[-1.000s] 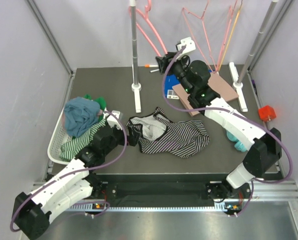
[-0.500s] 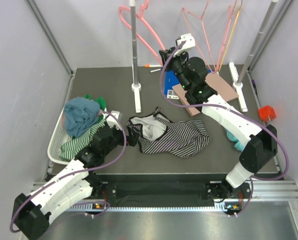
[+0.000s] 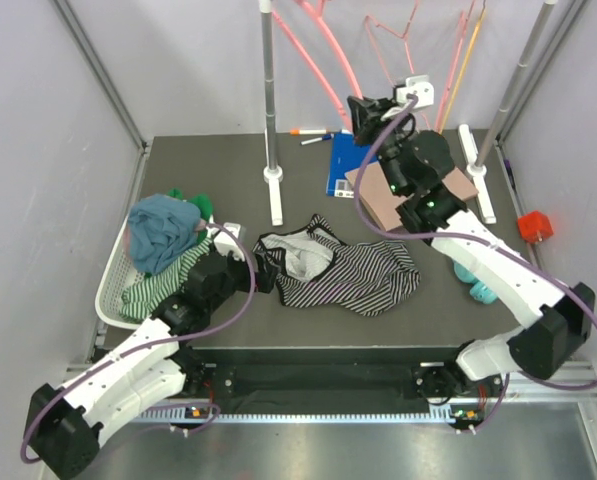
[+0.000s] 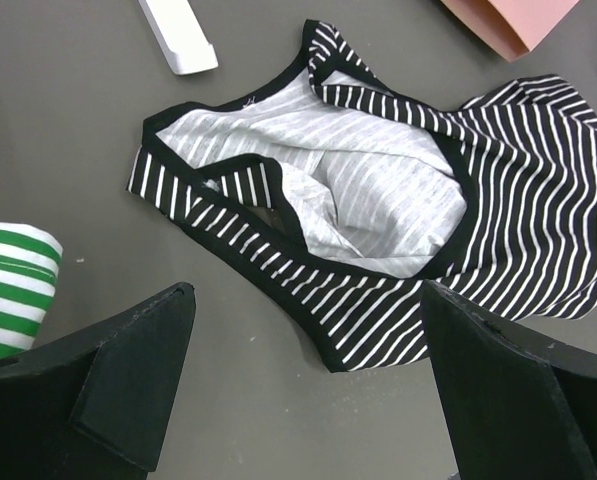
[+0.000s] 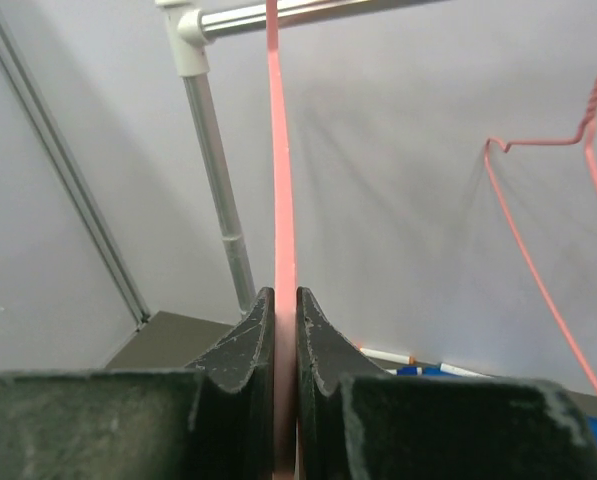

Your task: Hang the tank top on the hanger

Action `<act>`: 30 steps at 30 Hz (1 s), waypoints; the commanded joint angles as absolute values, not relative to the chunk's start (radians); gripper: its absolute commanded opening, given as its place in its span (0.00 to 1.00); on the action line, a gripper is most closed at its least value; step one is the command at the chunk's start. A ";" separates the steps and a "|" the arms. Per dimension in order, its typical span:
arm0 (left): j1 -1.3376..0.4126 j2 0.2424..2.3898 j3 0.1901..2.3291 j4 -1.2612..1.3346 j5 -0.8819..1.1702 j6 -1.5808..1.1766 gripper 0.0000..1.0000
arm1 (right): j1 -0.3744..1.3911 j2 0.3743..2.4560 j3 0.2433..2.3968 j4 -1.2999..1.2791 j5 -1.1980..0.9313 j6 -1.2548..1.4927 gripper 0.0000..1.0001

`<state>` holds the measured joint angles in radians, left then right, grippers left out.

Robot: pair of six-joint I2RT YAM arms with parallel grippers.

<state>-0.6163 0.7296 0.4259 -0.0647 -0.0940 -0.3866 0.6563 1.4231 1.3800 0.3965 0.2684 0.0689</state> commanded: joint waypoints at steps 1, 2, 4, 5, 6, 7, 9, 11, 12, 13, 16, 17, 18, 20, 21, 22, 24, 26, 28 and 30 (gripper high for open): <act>-0.618 0.772 0.425 -0.008 -0.058 -0.354 0.98 | 0.670 1.301 1.336 0.442 0.264 0.066 0.00; -0.618 0.779 0.426 -0.009 -0.032 -0.353 0.98 | 0.672 1.266 1.297 0.434 0.261 0.075 0.00; -0.618 0.798 0.426 0.027 -0.012 -0.348 0.98 | 0.673 1.206 1.231 0.399 0.259 0.092 0.00; -0.620 0.804 0.423 0.037 -0.005 -0.345 0.98 | 0.672 1.184 1.206 0.385 0.259 0.095 0.00; -0.618 0.816 0.422 0.044 -0.005 -0.342 0.98 | 0.676 1.164 1.183 0.370 0.259 0.098 0.00; -0.618 0.824 0.417 0.054 -0.005 -0.342 0.98 | 0.681 1.117 1.130 0.350 0.261 0.092 0.00; -0.618 0.857 0.416 0.072 0.032 -0.341 0.98 | 0.702 1.077 1.076 0.333 0.267 0.087 0.00; -0.620 0.897 0.417 0.093 0.046 -0.339 0.97 | 0.716 1.020 1.007 0.292 0.279 0.094 0.00; -0.618 0.913 0.417 0.101 0.049 -0.339 0.97 | 0.732 1.000 0.987 0.260 0.287 0.097 0.00; -0.618 0.926 0.420 0.106 0.045 -0.341 0.97 | 0.738 0.961 0.944 0.247 0.290 0.106 0.00; -0.618 0.980 0.428 0.118 0.020 -0.345 0.96 | 0.772 0.873 0.855 0.201 0.293 0.127 0.00; -0.620 1.005 0.429 0.120 0.009 -0.347 0.96 | 0.778 0.852 0.832 0.189 0.293 0.135 0.00; -0.618 1.015 0.433 0.123 -0.021 -0.353 0.95 | 0.788 0.830 0.812 0.160 0.291 0.146 0.00; -0.618 1.049 0.446 0.123 -0.093 -0.367 0.95 | 0.795 0.770 0.755 0.124 0.291 0.176 0.00; -0.618 1.060 0.454 0.121 -0.116 -0.397 0.96 | 0.798 0.750 0.738 0.094 0.293 0.186 0.00; -0.618 1.072 0.472 0.120 -0.135 -0.408 0.96 | 0.795 0.715 0.703 0.081 0.293 0.204 0.00; -0.620 1.117 0.494 0.118 -0.176 -0.437 0.96 | 0.796 0.680 0.672 0.045 0.304 0.216 0.00; -0.618 1.173 0.535 0.104 -0.231 -0.462 0.96 | 0.796 0.626 0.629 0.023 0.324 0.233 0.00; -0.617 1.212 0.583 0.091 -0.271 -0.465 0.96 | 0.796 0.568 0.588 0.003 0.351 0.242 0.00; -0.611 1.267 0.613 0.083 -0.346 -0.465 0.96 | 0.796 0.531 0.568 -0.030 0.370 0.245 0.00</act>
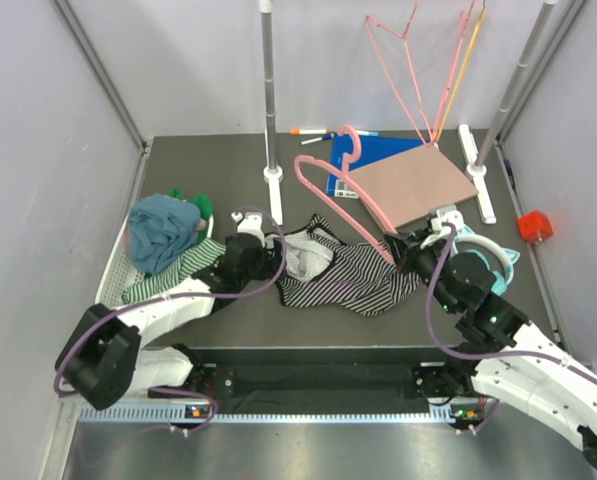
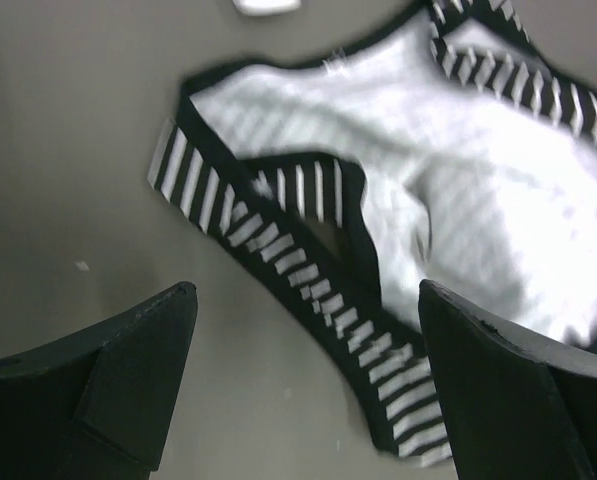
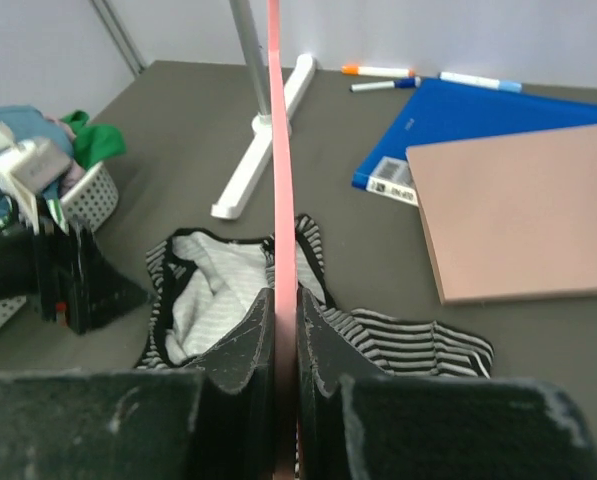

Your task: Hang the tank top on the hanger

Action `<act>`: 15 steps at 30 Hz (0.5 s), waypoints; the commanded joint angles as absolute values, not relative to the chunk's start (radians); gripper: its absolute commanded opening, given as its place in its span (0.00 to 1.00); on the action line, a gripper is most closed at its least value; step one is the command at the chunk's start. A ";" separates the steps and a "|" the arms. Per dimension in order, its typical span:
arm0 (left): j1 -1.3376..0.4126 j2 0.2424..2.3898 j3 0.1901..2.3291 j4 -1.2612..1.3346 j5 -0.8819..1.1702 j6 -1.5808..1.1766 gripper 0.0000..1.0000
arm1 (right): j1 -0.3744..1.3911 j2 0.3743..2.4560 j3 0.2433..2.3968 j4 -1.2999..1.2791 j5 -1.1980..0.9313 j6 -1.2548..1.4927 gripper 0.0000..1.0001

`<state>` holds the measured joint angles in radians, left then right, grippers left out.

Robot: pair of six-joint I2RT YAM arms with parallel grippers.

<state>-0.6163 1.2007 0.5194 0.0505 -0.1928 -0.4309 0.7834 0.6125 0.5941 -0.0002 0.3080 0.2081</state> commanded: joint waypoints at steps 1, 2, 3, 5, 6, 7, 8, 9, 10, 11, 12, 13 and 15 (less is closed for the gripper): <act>-0.604 1.285 0.641 0.078 -0.365 -0.468 0.96 | 0.796 0.497 0.552 -0.041 0.376 0.248 0.00; -0.594 1.319 0.650 0.078 -0.379 -0.469 0.94 | 0.796 0.482 0.549 -0.055 0.382 0.252 0.00; -0.569 1.337 0.661 0.078 -0.383 -0.474 0.92 | 0.798 0.468 0.545 -0.080 0.390 0.253 0.00; -0.543 1.383 0.689 0.078 -0.383 -0.483 0.88 | 0.796 0.427 0.535 -0.101 0.397 0.258 0.00; -0.525 1.397 0.695 0.081 -0.379 -0.489 0.84 | 0.796 0.414 0.531 -0.119 0.399 0.256 0.00; -0.516 1.413 0.706 0.086 -0.371 -0.491 0.82 | 0.796 0.390 0.528 -0.129 0.397 0.256 0.00; -0.508 1.440 0.712 0.092 -0.365 -0.492 0.80 | 0.796 0.377 0.526 -0.141 0.397 0.255 0.00; -0.494 1.457 0.721 0.092 -0.359 -0.494 0.77 | 0.796 0.367 0.525 -0.161 0.397 0.255 0.00; -0.488 1.474 0.738 0.091 -0.348 -0.495 0.75 | 0.798 0.345 0.522 -0.173 0.397 0.256 0.00; -0.482 1.500 0.742 0.092 -0.342 -0.502 0.74 | 0.796 0.333 0.520 -0.181 0.397 0.259 0.00; -0.471 1.514 0.747 0.106 -0.334 -0.505 0.74 | 0.796 0.322 0.519 -0.198 0.396 0.261 0.00; -0.465 1.522 0.750 0.115 -0.313 -0.506 0.73 | 0.796 0.302 0.512 -0.205 0.397 0.264 0.00; -0.456 1.543 0.749 0.142 -0.298 -0.517 0.73 | 0.796 0.281 0.506 -0.225 0.396 0.268 0.00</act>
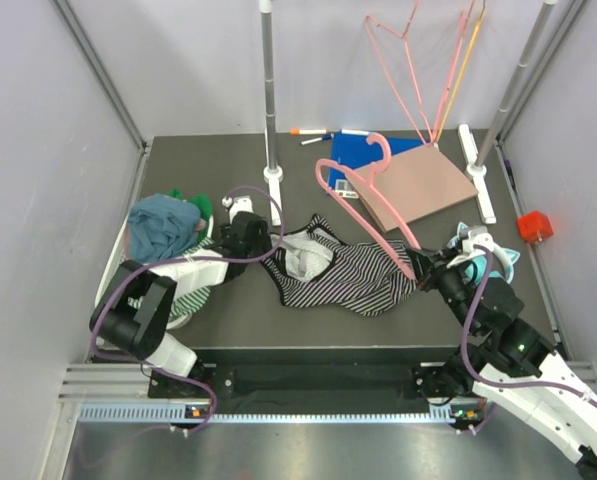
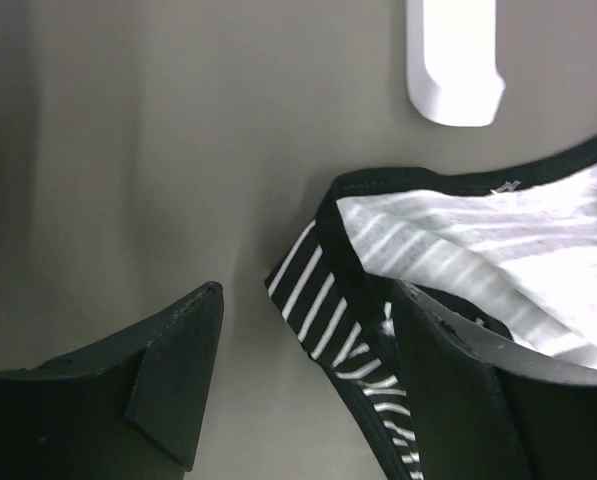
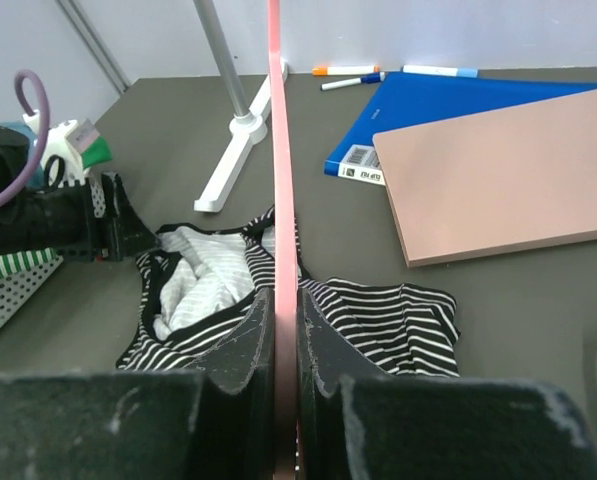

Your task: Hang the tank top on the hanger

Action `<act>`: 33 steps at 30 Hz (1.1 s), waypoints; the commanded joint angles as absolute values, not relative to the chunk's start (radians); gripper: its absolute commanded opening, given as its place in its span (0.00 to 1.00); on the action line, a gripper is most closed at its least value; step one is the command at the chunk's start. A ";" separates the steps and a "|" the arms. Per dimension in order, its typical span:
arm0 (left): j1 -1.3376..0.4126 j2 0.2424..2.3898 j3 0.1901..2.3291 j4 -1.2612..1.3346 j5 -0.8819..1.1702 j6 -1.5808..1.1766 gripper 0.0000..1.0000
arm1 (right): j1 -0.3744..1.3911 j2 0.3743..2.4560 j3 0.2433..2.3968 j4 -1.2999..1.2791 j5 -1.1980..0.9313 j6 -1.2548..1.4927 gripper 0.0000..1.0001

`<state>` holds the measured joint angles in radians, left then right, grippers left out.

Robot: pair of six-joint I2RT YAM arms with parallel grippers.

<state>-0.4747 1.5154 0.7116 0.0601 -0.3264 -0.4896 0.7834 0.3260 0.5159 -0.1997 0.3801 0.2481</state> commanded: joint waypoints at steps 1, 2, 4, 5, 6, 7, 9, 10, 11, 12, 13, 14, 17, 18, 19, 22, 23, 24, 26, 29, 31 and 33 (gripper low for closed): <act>-0.457 1.557 0.749 0.149 -0.293 -0.520 0.72 | 0.798 0.266 0.502 -0.233 0.397 0.270 0.00; -0.456 1.560 0.750 0.155 -0.291 -0.523 0.71 | 0.796 0.258 0.500 -0.238 0.400 0.270 0.00; -0.454 1.572 0.759 0.158 -0.284 -0.526 0.66 | 0.796 0.246 0.497 -0.248 0.405 0.273 0.00; -0.454 1.583 0.761 0.161 -0.273 -0.526 0.65 | 0.796 0.244 0.495 -0.249 0.405 0.273 0.00; -0.453 1.589 0.764 0.163 -0.270 -0.526 0.64 | 0.796 0.241 0.495 -0.249 0.405 0.276 0.00; -0.453 1.594 0.767 0.163 -0.267 -0.526 0.63 | 0.796 0.244 0.494 -0.247 0.405 0.276 0.00; -0.451 1.612 0.772 0.164 -0.255 -0.528 0.60 | 0.796 0.250 0.494 -0.247 0.400 0.276 0.00; -0.449 1.620 0.770 0.166 -0.250 -0.526 0.57 | 0.796 0.256 0.497 -0.247 0.397 0.278 0.00; -0.449 1.621 0.770 0.173 -0.244 -0.526 0.48 | 0.795 0.259 0.497 -0.248 0.391 0.278 0.00; -0.451 1.620 0.770 0.173 -0.239 -0.525 0.42 | 0.796 0.261 0.497 -0.244 0.377 0.281 0.00; -0.451 1.620 0.770 0.173 -0.236 -0.526 0.33 | 0.796 0.264 0.497 -0.241 0.367 0.282 0.00; -0.451 1.614 0.770 0.175 -0.233 -0.520 0.13 | 0.796 0.267 0.497 -0.236 0.354 0.284 0.00; -0.449 1.572 0.776 0.176 -0.221 -0.497 0.00 | 0.796 0.284 0.497 -0.206 0.276 0.281 0.00; -0.448 1.560 0.785 0.160 -0.224 -0.489 0.00 | 0.796 0.290 0.505 -0.206 0.243 0.281 0.00; -0.446 1.531 0.793 0.147 -0.239 -0.482 0.00 | 0.795 0.302 0.511 -0.204 0.229 0.278 0.00; -0.425 1.482 0.819 0.104 -0.250 -0.446 0.00 | 0.798 0.316 0.537 -0.212 0.163 0.268 0.00; -0.420 1.473 0.824 0.094 -0.250 -0.427 0.00 | 0.796 0.318 0.540 -0.212 0.144 0.267 0.00; -0.410 1.464 0.834 0.083 -0.252 -0.416 0.00 | 0.796 0.318 0.545 -0.210 0.105 0.265 0.00; -0.403 1.444 0.847 0.046 -0.262 -0.388 0.00 | 0.796 0.313 0.546 -0.210 0.066 0.262 0.00; -0.397 1.419 0.850 0.041 -0.252 -0.345 0.00 | 0.796 0.310 0.543 -0.212 0.005 0.258 0.00; -0.397 1.398 0.845 0.038 -0.242 -0.328 0.00 | 0.795 0.308 0.537 -0.212 -0.038 0.256 0.00; -0.397 1.375 0.841 0.040 -0.232 -0.314 0.00 | 0.796 0.313 0.532 -0.212 -0.060 0.256 0.00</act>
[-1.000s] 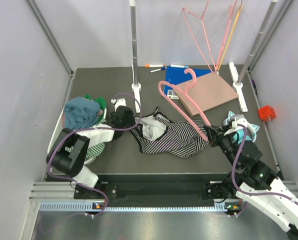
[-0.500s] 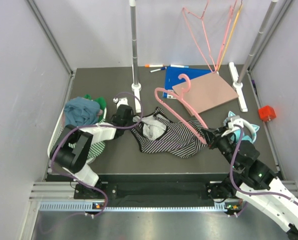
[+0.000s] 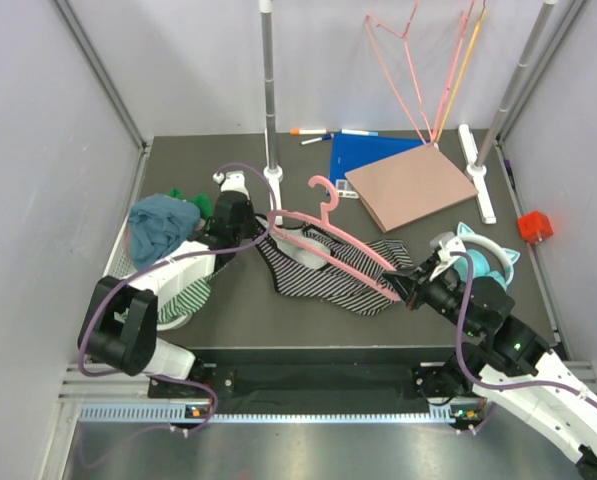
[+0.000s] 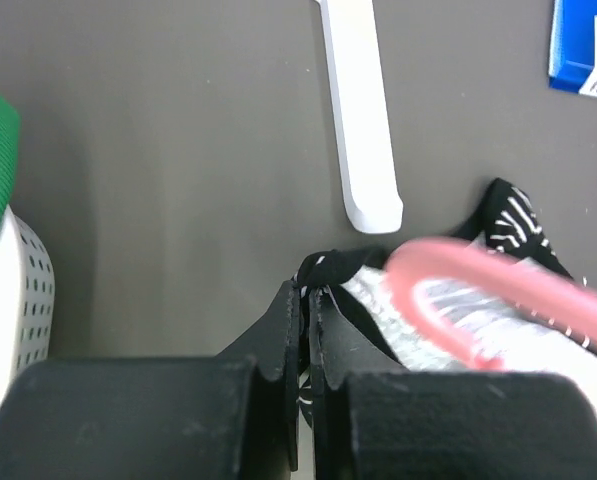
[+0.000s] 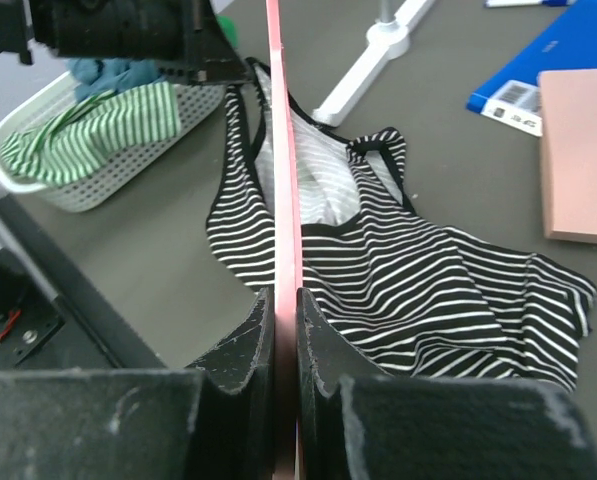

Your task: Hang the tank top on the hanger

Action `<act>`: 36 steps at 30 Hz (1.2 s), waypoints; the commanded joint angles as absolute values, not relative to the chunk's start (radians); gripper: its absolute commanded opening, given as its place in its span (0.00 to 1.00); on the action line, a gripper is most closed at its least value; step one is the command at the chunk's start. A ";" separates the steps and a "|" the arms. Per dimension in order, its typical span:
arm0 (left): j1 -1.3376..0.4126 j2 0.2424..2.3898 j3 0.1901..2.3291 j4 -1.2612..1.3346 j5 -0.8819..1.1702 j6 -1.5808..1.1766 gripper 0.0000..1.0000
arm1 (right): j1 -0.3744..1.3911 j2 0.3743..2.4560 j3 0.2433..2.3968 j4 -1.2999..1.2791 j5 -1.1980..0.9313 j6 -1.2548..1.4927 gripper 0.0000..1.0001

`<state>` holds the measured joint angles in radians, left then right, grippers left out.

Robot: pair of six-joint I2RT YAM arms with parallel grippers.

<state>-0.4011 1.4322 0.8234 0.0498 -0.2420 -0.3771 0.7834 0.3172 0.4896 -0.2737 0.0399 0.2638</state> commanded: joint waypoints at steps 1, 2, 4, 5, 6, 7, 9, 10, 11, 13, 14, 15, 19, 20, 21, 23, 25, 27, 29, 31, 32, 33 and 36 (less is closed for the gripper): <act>-0.397 1.364 0.835 0.040 -0.227 -0.313 0.00 | 0.796 0.314 0.529 -0.210 -0.064 0.258 0.00; -0.397 1.353 0.828 0.044 -0.210 -0.307 0.00 | 0.796 0.316 0.528 -0.207 -0.071 0.256 0.00; -0.397 1.322 0.821 0.048 -0.196 -0.298 0.00 | 0.796 0.325 0.525 -0.207 -0.077 0.259 0.00; -0.397 1.310 0.816 0.048 -0.193 -0.293 0.00 | 0.796 0.328 0.531 -0.212 -0.083 0.258 0.00; -0.397 1.292 0.815 0.048 -0.201 -0.288 0.00 | 0.796 0.331 0.535 -0.218 -0.084 0.256 0.00; -0.397 1.286 0.815 0.041 -0.207 -0.279 0.00 | 0.796 0.331 0.540 -0.230 -0.086 0.255 0.00; -0.397 1.278 0.824 0.022 -0.210 -0.264 0.00 | 0.796 0.316 0.548 -0.239 -0.072 0.255 0.00; -0.397 1.279 0.830 0.011 -0.215 -0.253 0.00 | 0.796 0.308 0.549 -0.241 -0.071 0.258 0.00; -0.397 1.284 0.839 0.005 -0.221 -0.247 0.00 | 0.796 0.301 0.552 -0.241 -0.072 0.264 0.00; -0.397 1.298 0.851 -0.050 -0.239 -0.235 0.00 | 0.798 0.278 0.557 -0.241 -0.072 0.267 0.00; -0.397 1.305 0.859 -0.060 -0.247 -0.233 0.00 | 0.796 0.270 0.560 -0.242 -0.071 0.271 0.00; -0.397 1.311 0.861 -0.078 -0.250 -0.232 0.00 | 0.798 0.259 0.560 -0.244 -0.069 0.275 0.00; -0.397 1.316 0.859 -0.090 -0.256 -0.230 0.00 | 0.796 0.256 0.558 -0.244 -0.067 0.279 0.00; -0.397 1.315 0.861 -0.094 -0.259 -0.232 0.00 | 0.795 0.258 0.555 -0.244 -0.071 0.282 0.00; -0.397 1.313 0.859 -0.095 -0.259 -0.233 0.00 | 0.796 0.262 0.554 -0.244 -0.071 0.281 0.00; -0.397 1.304 0.851 -0.087 -0.244 -0.235 0.00 | 0.796 0.273 0.543 -0.239 -0.072 0.284 0.00; -0.397 1.286 0.845 -0.078 -0.235 -0.236 0.00 | 0.796 0.284 0.532 -0.229 -0.075 0.284 0.00; -0.397 1.263 0.835 -0.071 -0.224 -0.239 0.00 | 0.796 0.298 0.515 -0.224 -0.075 0.288 0.00; -0.397 1.246 0.824 -0.063 -0.221 -0.242 0.00 | 0.798 0.307 0.499 -0.213 -0.078 0.293 0.00; -0.397 1.223 0.816 -0.060 -0.218 -0.242 0.00 | 0.796 0.311 0.486 -0.195 -0.081 0.296 0.00; -0.397 1.215 0.815 -0.063 -0.215 -0.244 0.00 | 0.796 0.316 0.476 -0.190 -0.084 0.299 0.00; -0.397 1.198 0.815 -0.066 -0.207 -0.245 0.00 | 0.796 0.319 0.469 -0.186 -0.084 0.302 0.00; -0.397 1.160 0.816 -0.075 -0.181 -0.253 0.00 | 0.796 0.333 0.451 -0.164 -0.090 0.305 0.00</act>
<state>-0.4007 1.2304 0.8207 -0.0986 -0.2169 -0.2447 0.7837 0.3153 0.4641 -0.2504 -0.0738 0.2886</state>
